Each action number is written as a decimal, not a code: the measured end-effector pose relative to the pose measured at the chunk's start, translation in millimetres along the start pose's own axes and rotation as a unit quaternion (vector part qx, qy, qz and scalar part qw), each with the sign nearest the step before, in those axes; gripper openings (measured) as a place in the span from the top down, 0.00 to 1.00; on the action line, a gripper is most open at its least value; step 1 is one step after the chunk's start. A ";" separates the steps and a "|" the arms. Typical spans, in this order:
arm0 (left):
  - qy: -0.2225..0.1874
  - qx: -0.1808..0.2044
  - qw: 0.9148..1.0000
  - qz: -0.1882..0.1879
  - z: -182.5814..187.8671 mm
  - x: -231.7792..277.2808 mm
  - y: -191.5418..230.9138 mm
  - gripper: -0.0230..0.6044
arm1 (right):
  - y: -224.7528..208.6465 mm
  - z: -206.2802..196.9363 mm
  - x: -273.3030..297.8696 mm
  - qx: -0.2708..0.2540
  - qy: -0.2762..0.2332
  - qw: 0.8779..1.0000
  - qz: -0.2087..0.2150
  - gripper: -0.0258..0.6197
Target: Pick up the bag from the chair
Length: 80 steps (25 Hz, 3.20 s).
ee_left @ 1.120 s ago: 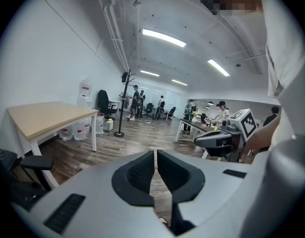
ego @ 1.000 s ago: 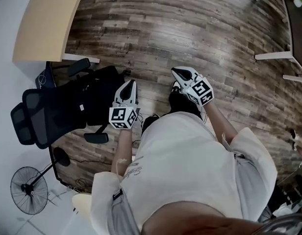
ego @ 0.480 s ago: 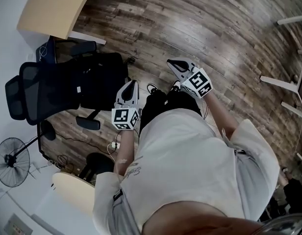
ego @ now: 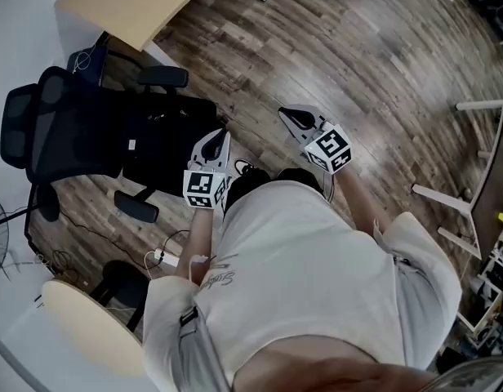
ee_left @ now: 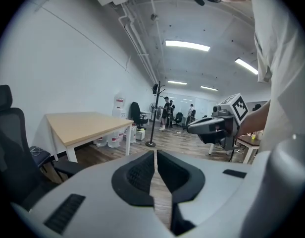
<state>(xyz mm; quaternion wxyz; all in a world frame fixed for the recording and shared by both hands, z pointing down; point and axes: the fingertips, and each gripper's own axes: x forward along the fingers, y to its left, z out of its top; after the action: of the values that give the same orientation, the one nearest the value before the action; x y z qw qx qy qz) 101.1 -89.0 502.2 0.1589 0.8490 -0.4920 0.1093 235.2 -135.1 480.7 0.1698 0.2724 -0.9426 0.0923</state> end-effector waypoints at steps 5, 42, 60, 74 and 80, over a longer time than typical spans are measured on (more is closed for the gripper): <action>-0.035 0.000 0.999 0.040 10.6 -16.8 37.8 0.92 | 10.7 10.5 43.3 -0.011 0.007 0.999 0.038 0.97; -0.061 -0.400 0.841 0.360 -205.8 -120.1 67.9 0.91 | 116.6 -134.7 236.7 -0.177 0.218 0.834 0.475 0.87; 0.105 -0.452 0.829 0.312 -389.0 -83.4 82.8 0.68 | 81.5 -304.2 299.0 -0.191 0.385 0.794 0.429 0.74; 0.141 -0.472 0.835 0.246 -434.7 -49.0 90.0 0.67 | 106.3 -353.7 313.4 -0.205 0.404 0.723 0.522 0.74; 0.124 -0.501 0.820 0.247 -437.7 -34.8 93.8 0.67 | 124.0 -366.0 301.5 -0.227 0.421 0.672 0.566 0.73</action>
<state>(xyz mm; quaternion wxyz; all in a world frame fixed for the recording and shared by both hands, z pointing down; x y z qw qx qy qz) -10.4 60.3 910.6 0.5901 0.4816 -0.6478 -0.0122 27.0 -79.4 921.0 0.5206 -0.4277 -0.7366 0.0592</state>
